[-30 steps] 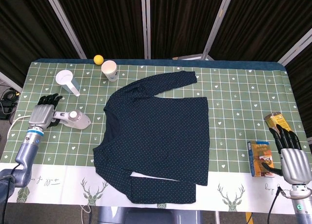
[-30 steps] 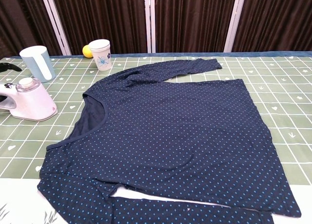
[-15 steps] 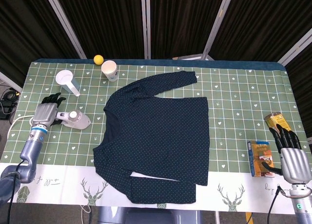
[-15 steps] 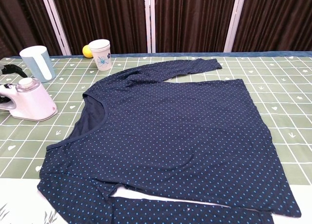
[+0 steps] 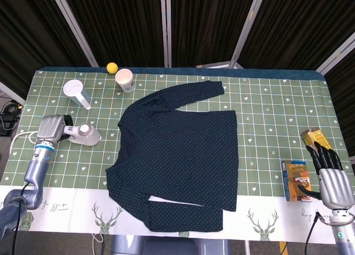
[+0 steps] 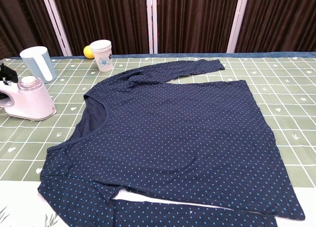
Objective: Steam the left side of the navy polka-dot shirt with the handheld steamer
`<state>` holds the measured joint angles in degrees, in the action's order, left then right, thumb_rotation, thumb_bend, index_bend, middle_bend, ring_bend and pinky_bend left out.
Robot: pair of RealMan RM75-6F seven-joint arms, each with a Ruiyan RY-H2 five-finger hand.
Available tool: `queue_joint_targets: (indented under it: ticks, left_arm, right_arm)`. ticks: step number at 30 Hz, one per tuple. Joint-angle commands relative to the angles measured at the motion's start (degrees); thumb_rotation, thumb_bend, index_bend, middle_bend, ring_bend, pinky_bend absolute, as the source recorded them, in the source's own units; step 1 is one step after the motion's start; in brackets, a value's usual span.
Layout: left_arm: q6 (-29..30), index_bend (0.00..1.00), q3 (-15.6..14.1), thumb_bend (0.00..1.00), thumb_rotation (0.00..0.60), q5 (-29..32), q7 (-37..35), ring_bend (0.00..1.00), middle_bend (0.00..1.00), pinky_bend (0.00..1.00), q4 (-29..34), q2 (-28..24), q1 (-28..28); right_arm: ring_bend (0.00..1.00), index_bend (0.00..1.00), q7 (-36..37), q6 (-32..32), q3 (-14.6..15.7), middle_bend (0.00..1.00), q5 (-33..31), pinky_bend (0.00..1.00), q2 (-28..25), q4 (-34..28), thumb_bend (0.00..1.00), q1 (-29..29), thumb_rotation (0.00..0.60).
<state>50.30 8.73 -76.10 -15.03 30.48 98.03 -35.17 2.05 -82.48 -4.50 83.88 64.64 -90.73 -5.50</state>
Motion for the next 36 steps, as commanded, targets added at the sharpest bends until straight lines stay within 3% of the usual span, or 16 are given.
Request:
queue_joint_targets:
  ticks: [1, 14, 21, 29, 36]
  left_arm:
    - [1.8, 0.93, -0.8, 0.63, 0.6, -1.1, -0.9, 0.63, 0.71, 0.84, -0.5, 0.0, 0.8]
    - [11.8, 0.98, -4.1, 0.68, 0.6, -7.5, -11.2, 0.71, 0.8, 0.93, 5.3, -4.6, 3.1]
    - [20.2, 0.99, -4.4, 0.79, 0.6, -11.9, -12.6, 0.86, 0.93, 1.0, 16.8, -9.2, 2.5]
    - [17.8, 0.99, -4.6, 0.83, 0.6, -13.8, -7.3, 0.89, 0.95, 1.0, 29.2, -11.8, -0.8]
    - [14.7, 0.99, -4.1, 0.83, 0.6, -14.1, -0.1, 0.89, 0.95, 1.0, 34.8, -9.3, -3.9]
  right_arm:
    - [0.0, 0.0, -0.1, -0.1, 0.1, 0.0, 0.1, 0.0, 0.0, -0.1, 0.0, 0.0, 0.6]
    - [0.0, 0.0, -0.6, -0.4, 0.3, 0.0, 0.7, 0.0, 0.0, -0.6, 0.0, 0.1, 0.6]
    - [0.0, 0.0, -0.1, -0.5, 0.2, 0.0, 0.7, 0.0, -0.2, -0.7, 0.0, 0.1, 0.6]
    - [0.0, 0.0, 0.6, -0.7, 0.1, 0.0, 0.6, 0.0, -0.4, -0.5, 0.0, 0.2, 0.6]
    - [0.0, 0.0, 1.1, -0.7, 0.0, 0.0, 0.3, 0.0, -0.6, -0.4, 0.0, 0.3, 0.6]
